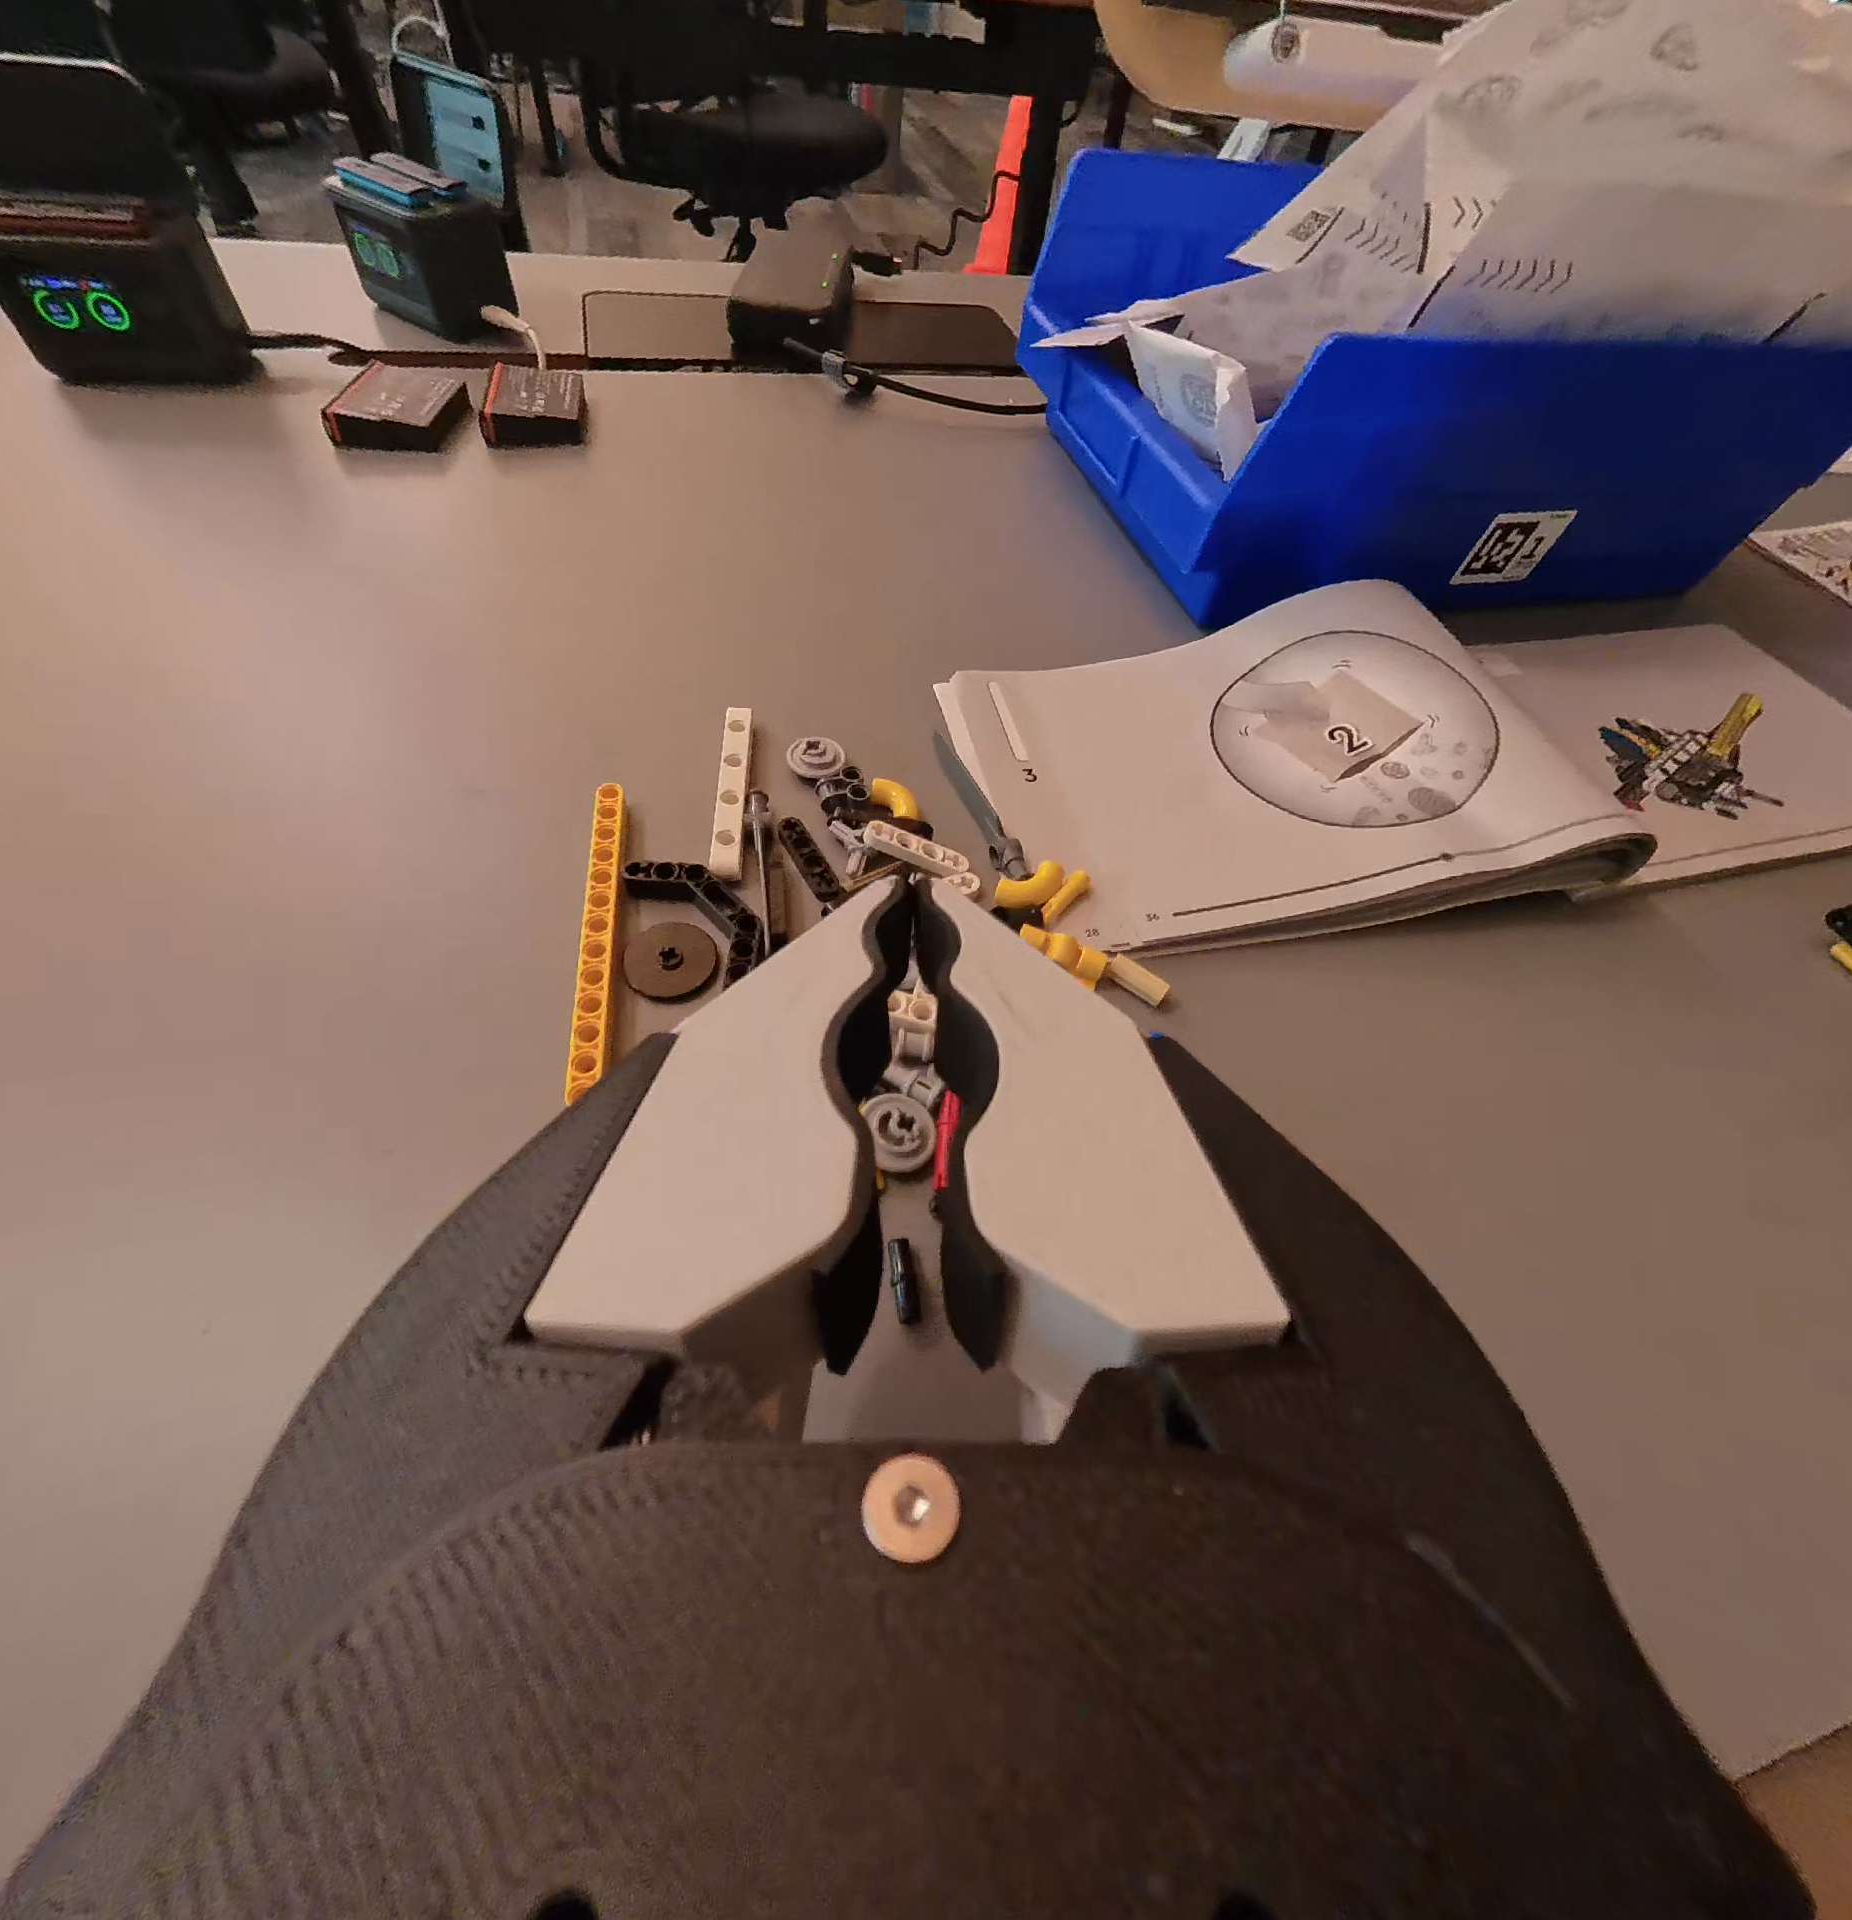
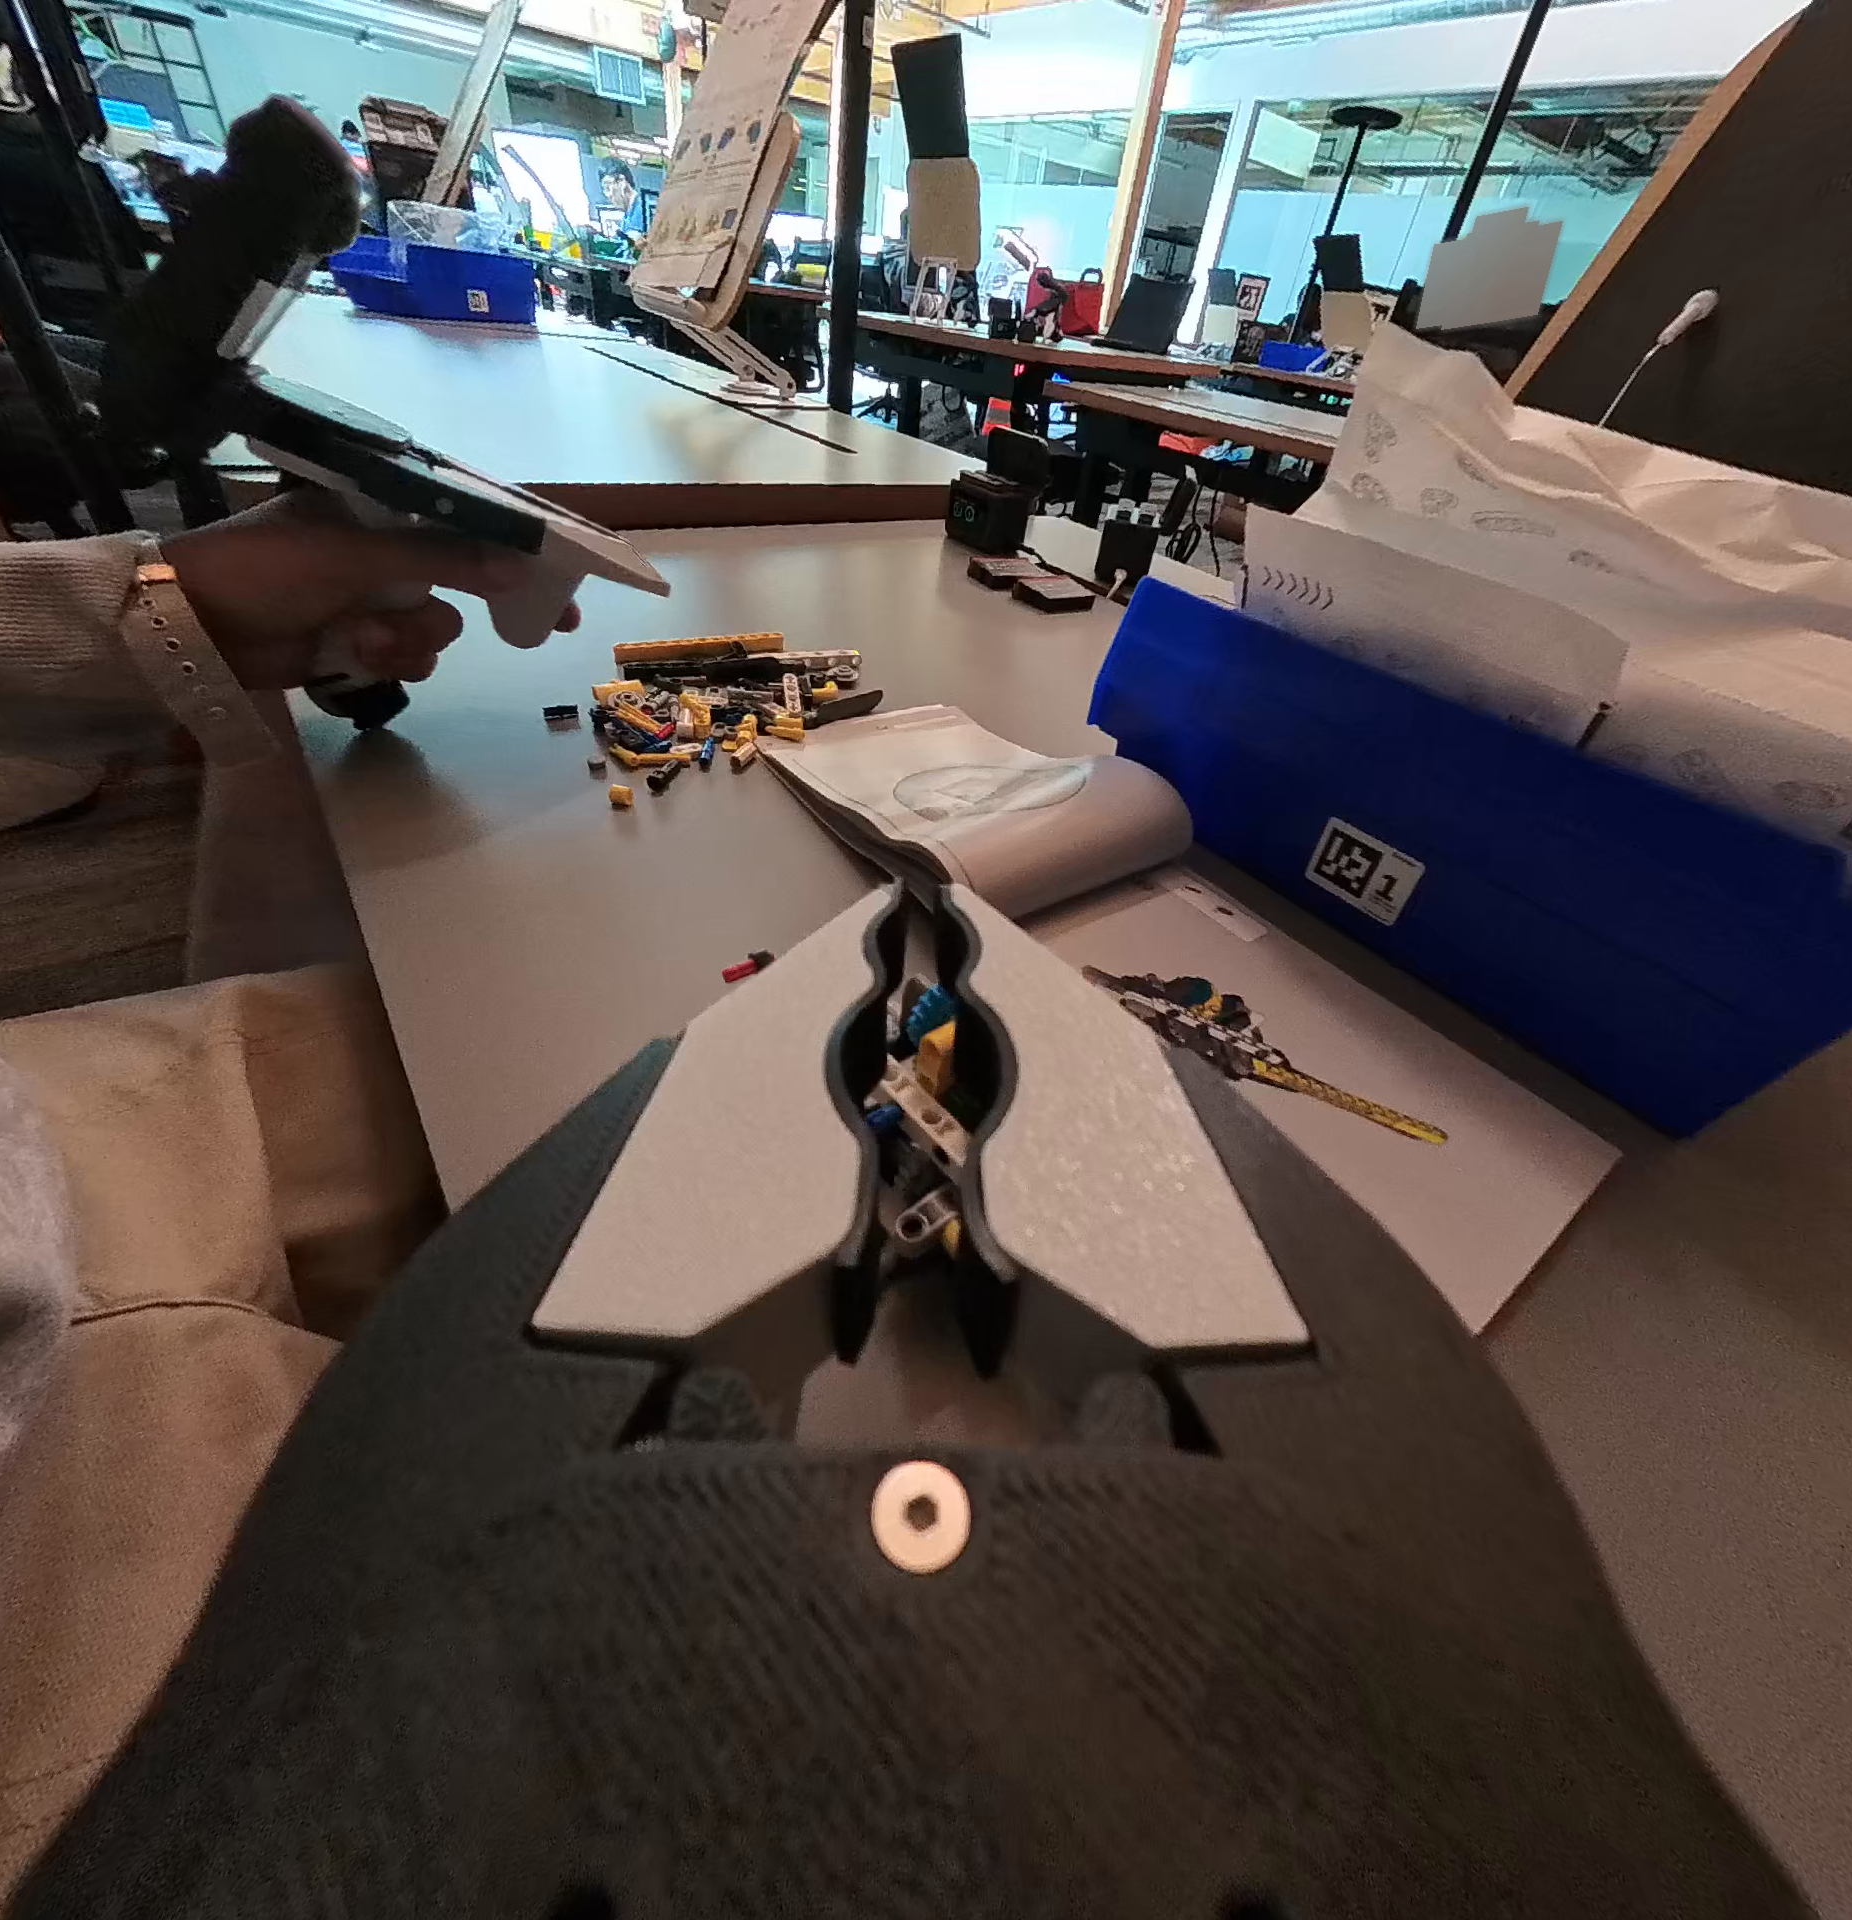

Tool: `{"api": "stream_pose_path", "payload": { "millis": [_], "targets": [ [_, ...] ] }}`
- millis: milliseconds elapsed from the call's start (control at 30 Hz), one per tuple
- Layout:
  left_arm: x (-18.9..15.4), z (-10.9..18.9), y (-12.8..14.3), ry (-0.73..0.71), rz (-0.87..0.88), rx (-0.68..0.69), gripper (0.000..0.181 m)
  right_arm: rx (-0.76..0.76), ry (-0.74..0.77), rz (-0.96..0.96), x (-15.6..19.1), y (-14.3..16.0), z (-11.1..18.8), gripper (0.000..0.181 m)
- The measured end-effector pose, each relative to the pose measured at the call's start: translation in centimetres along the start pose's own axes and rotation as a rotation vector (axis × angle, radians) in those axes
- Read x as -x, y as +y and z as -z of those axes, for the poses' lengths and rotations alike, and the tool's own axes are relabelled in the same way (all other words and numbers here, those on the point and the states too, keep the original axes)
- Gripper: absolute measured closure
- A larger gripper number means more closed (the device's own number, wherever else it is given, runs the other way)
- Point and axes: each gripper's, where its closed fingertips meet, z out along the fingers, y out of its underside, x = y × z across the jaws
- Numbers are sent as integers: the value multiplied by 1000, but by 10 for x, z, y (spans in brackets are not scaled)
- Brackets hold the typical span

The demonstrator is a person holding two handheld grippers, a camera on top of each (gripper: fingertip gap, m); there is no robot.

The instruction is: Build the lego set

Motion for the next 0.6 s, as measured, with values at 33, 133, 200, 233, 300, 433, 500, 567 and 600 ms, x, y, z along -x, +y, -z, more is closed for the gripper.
{"api": "stream_pose_path", "payload": {
  "millis": [33, 133, 200, 233, 300, 433, 500, 567, 600],
  "targets": [
    [-1, -1, -1, 3, 4, -1, 181, 1, 5, 0, 0, 0, 1, 179],
    [-4, -5, -3, 16, -8, -9, 181, 6, 19, 1, -2, 2, 4, 179],
    [-4, -4, -6, 9, -38, -25, 181, 12, 26, 4, -3, 3, 5, 179],
    [-4, -4, -8, 3, -61, -40, 181, 13, 29, 6, -3, 3, 6, 179],
    [-5, -3, -12, -4, -92, -66, 181, 11, 33, 9, -3, 2, 8, 179],
    [-9, -6, -11, 1, -112, -54, 181, 15, 31, 7, -3, 3, 8, 179],
    [-10, -6, -11, -1, -122, -55, 181, 14, 26, 4, -2, 3, 8, 179],
    [-10, -6, -11, 2, -125, -54, 181, 14, 24, 5, -1, 3, 8, 179],
    [-11, -6, -11, 5, -125, -51, 181, 15, 23, 7, -1, 3, 8, 179]
  ]
}}
